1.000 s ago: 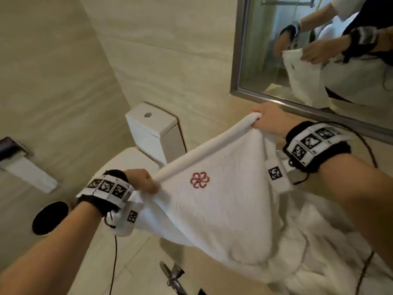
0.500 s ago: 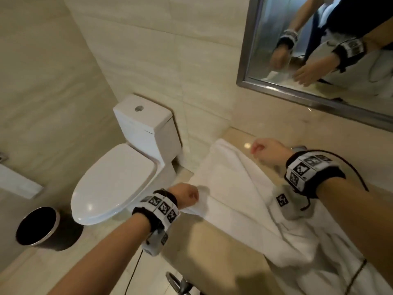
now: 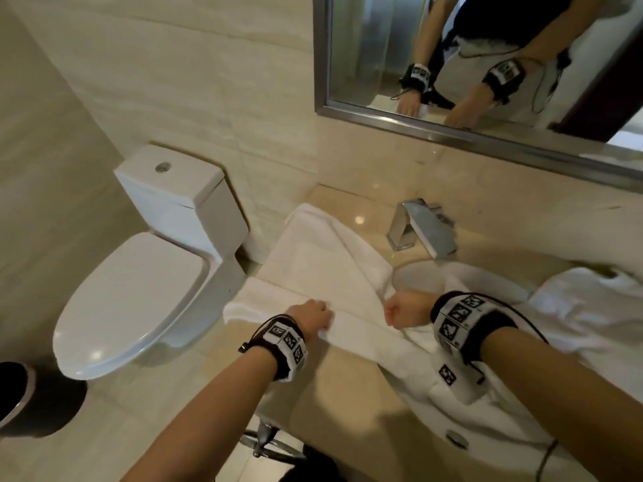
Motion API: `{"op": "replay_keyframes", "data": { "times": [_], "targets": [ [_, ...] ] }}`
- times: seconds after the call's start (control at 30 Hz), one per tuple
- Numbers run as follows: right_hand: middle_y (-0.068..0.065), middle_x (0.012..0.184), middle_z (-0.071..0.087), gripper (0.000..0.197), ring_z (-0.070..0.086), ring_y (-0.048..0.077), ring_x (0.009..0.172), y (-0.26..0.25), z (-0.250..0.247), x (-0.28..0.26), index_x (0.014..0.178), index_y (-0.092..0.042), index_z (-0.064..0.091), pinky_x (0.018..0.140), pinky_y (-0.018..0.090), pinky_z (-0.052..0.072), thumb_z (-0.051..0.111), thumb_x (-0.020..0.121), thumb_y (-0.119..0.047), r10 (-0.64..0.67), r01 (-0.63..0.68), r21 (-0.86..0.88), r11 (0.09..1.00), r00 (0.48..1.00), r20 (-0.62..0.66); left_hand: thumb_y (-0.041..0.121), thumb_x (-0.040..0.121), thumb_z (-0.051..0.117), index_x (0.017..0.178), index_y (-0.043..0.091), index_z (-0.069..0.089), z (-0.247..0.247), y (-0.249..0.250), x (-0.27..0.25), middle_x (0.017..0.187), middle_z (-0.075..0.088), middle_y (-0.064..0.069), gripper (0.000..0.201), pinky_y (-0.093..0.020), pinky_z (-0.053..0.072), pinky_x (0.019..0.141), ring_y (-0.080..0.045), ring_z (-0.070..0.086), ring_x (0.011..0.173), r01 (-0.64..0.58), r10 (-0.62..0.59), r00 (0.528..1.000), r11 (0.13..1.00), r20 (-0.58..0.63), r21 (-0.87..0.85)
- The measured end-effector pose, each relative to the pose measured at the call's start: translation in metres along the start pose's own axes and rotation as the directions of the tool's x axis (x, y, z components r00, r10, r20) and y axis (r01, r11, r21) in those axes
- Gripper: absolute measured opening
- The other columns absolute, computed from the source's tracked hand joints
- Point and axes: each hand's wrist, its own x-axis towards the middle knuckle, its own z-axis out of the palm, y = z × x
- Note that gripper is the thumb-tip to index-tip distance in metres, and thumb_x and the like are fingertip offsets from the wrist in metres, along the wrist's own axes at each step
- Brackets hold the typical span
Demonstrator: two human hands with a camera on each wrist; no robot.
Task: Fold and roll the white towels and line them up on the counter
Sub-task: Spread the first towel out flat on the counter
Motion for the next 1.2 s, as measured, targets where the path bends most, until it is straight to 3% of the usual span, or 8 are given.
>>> {"op": "replay_keyframes", "data": {
  "times": [0.33,0.43,0.6,0.73,0.83,1.0,1.1,1.2],
  "targets": [
    [0.012,0.136,0.044,0.069,0.045,0.030,0.125,0.000,0.045,-0.002,0.139,-0.013,0.033,0.099,0.036,0.041,0.061,0.084,-0.043,0.048,-0.051,-0.074,0.996,0.998,-0.041,0.000,0.088,0.044,0.102,0.011,0.053,-0.042,-0.026,-0.025,0.097,0.058,-0.014,0.019,-0.026,0.033,0.076,-0.018,0.044,0.082,-0.157,0.034,0.945,0.920,-0.325,-0.358],
    [0.011,0.123,0.054,0.015,0.049,0.027,0.120,-0.007,0.042,-0.003,0.105,-0.019,0.055,0.089,0.030,0.036,0.044,0.095,-0.020,-0.002,0.013,0.084,0.996,0.992,-0.125,0.000,0.089,0.041,0.092,0.017,0.039,-0.054,-0.041,-0.038,0.084,0.047,-0.007,0.017,-0.029,0.033,0.073,-0.020,0.041,0.077,-0.142,-0.001,0.937,0.912,-0.348,-0.384],
    [-0.003,0.068,0.038,0.031,0.039,0.016,0.069,-0.023,0.022,-0.019,0.063,-0.019,0.036,0.061,0.025,0.029,0.039,0.090,-0.003,-0.100,0.106,0.376,0.921,0.994,-0.035,0.010,0.095,0.034,0.117,0.012,0.044,-0.060,-0.059,-0.041,0.099,0.056,-0.013,0.025,-0.036,0.043,0.078,-0.026,0.051,0.085,0.109,-0.207,0.924,0.949,-0.323,-0.296],
    [-0.001,0.078,0.054,0.031,0.053,0.008,0.068,-0.038,0.030,-0.036,0.108,-0.005,0.056,0.059,0.015,0.044,0.037,0.088,0.008,-0.288,0.098,0.651,0.752,0.938,0.192,0.007,0.094,0.037,0.124,0.010,0.047,-0.041,-0.064,-0.036,0.123,0.054,-0.017,0.031,-0.035,0.040,0.095,-0.031,0.050,0.113,0.247,-0.272,0.957,0.948,-0.105,-0.201],
    [0.011,0.115,0.060,0.041,0.059,0.021,0.104,-0.050,0.040,-0.038,0.127,-0.001,0.047,0.090,0.028,0.049,0.037,0.089,0.009,-0.348,0.117,0.659,0.743,0.908,0.231,0.015,0.092,0.046,0.121,0.009,0.046,-0.022,-0.057,-0.041,0.129,0.044,-0.014,0.029,-0.038,0.039,0.099,-0.030,0.044,0.120,0.328,-0.396,0.892,0.900,-0.220,-0.287],
    [0.021,0.109,0.055,0.027,0.052,0.028,0.102,-0.051,0.045,-0.024,0.111,0.000,0.050,0.087,0.037,0.044,0.040,0.087,0.007,-0.262,0.156,0.715,0.681,0.964,0.039,0.051,0.093,0.041,0.120,0.003,0.050,0.004,-0.023,-0.059,0.113,0.059,-0.014,0.055,-0.032,0.046,0.080,-0.027,0.059,0.096,0.440,-0.508,0.858,0.654,0.074,-0.615],
    [0.005,0.084,0.053,0.024,0.054,0.011,0.071,-0.048,0.042,-0.028,0.101,-0.009,0.050,0.058,0.016,0.045,0.039,0.089,0.009,-0.294,0.139,0.816,0.561,0.955,0.039,0.074,0.081,0.035,0.107,0.007,0.054,0.020,-0.001,-0.069,0.091,0.060,-0.004,0.075,-0.024,0.046,0.055,-0.014,0.059,0.059,0.544,-0.267,0.837,0.298,0.478,-0.785],
    [0.001,0.085,0.056,0.038,0.055,0.007,0.073,-0.048,0.044,-0.031,0.104,-0.010,0.055,0.060,0.012,0.046,0.033,0.087,0.015,-0.358,0.098,0.834,0.543,0.925,0.124,0.062,0.091,0.027,0.109,0.005,0.053,0.036,0.010,-0.062,0.090,0.065,-0.010,0.065,-0.026,0.048,0.066,-0.019,0.061,0.073,0.385,-0.084,0.916,-0.092,0.393,-0.918]
  ]
}}
